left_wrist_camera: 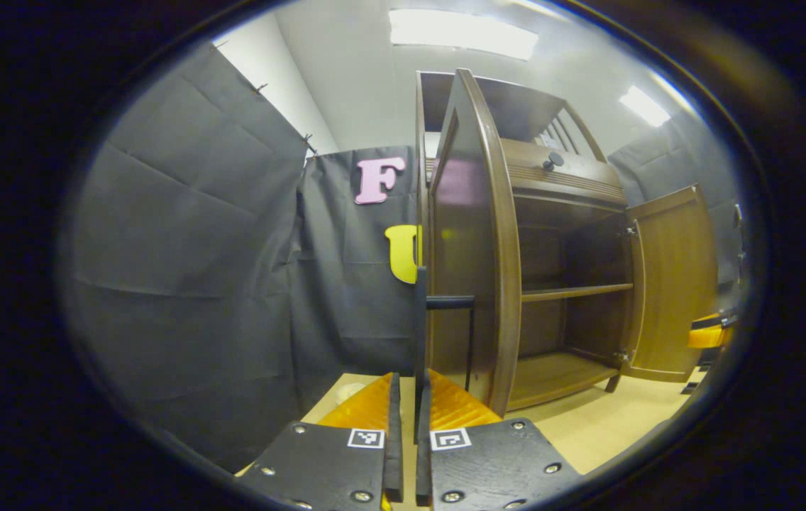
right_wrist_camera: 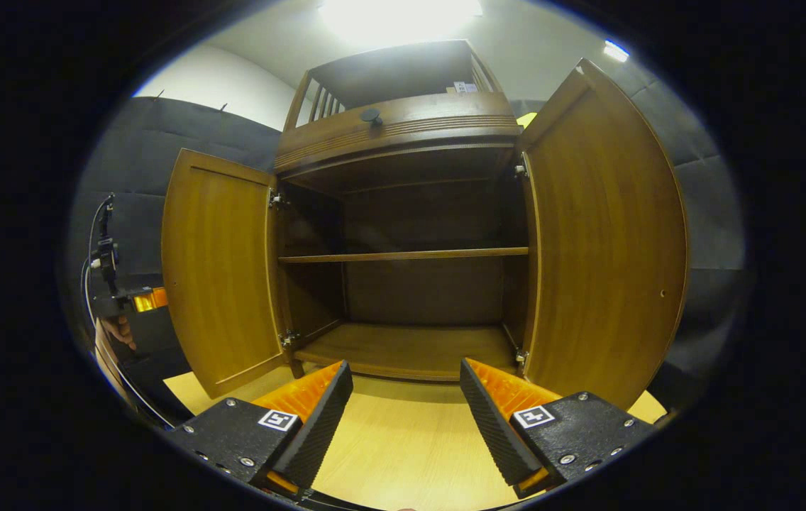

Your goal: Open the right door of the double-door shoe cabinet with the right hand, and open the left door with the left hand.

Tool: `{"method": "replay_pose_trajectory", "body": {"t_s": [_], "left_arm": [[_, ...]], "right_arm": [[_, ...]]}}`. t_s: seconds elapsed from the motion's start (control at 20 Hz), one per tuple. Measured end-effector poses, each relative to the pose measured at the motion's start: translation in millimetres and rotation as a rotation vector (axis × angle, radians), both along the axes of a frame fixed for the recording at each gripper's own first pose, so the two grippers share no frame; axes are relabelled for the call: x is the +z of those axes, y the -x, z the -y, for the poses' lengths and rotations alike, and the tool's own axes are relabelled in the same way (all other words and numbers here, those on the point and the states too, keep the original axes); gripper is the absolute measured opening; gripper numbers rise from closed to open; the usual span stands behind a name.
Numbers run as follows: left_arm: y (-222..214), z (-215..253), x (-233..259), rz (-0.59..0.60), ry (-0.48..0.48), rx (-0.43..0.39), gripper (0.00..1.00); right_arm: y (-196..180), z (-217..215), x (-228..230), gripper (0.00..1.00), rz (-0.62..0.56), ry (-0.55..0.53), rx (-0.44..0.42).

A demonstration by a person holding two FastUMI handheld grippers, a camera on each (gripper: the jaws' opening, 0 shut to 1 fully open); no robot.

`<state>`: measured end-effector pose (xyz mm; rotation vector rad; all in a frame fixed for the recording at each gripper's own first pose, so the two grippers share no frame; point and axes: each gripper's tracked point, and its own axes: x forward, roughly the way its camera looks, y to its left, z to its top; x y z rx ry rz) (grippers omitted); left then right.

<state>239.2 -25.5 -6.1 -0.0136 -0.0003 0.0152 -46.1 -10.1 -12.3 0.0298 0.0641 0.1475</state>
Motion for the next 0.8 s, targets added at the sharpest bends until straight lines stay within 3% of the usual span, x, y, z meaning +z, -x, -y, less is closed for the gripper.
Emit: {"method": "replay_pose_trajectory", "body": {"t_s": [0.05,0.1,0.15,0.25,0.3,0.4,0.55,0.6,0.7,0.75,0.8], "left_arm": [[2,-1,0,0.0,-0.001,-0.01,0.04],[2,-2,0,0.002,-0.002,-0.019,0.13],[1,-2,0,0.003,-0.001,-0.025,0.13],[0,-1,0,0.009,0.01,-0.035,0.04],[0,0,0,0.009,0.014,-0.04,0.13],[1,0,0,0.006,0.018,-0.044,0.09],[3,0,0,0.002,0.026,-0.04,0.13],[6,-3,2,0.009,0.021,-0.025,0.09],[5,-15,2,0.015,-0.002,0.032,0.12],[7,-24,3,0.018,-0.013,0.071,0.08],[11,-30,2,0.018,-0.012,0.099,0.12]], "right_arm": [[-3,2,1,0.94,0.004,0.005,-0.011],[-4,4,2,0.92,0.007,0.005,-0.02],[-6,5,2,0.94,0.007,0.001,-0.028],[-10,7,0,0.94,0.003,-0.005,-0.038],[-11,8,0,0.92,-0.001,-0.008,-0.042],[-15,6,-1,0.94,-0.006,-0.01,-0.038],[-18,5,-2,0.94,-0.009,-0.003,-0.031],[-17,6,-3,0.94,-0.01,0.0,-0.03],[-17,11,-5,0.94,-0.013,0.003,-0.032],[-17,14,-6,0.94,-0.014,0.0,-0.036],[-17,18,-6,0.94,-0.012,-0.007,-0.042]]}}
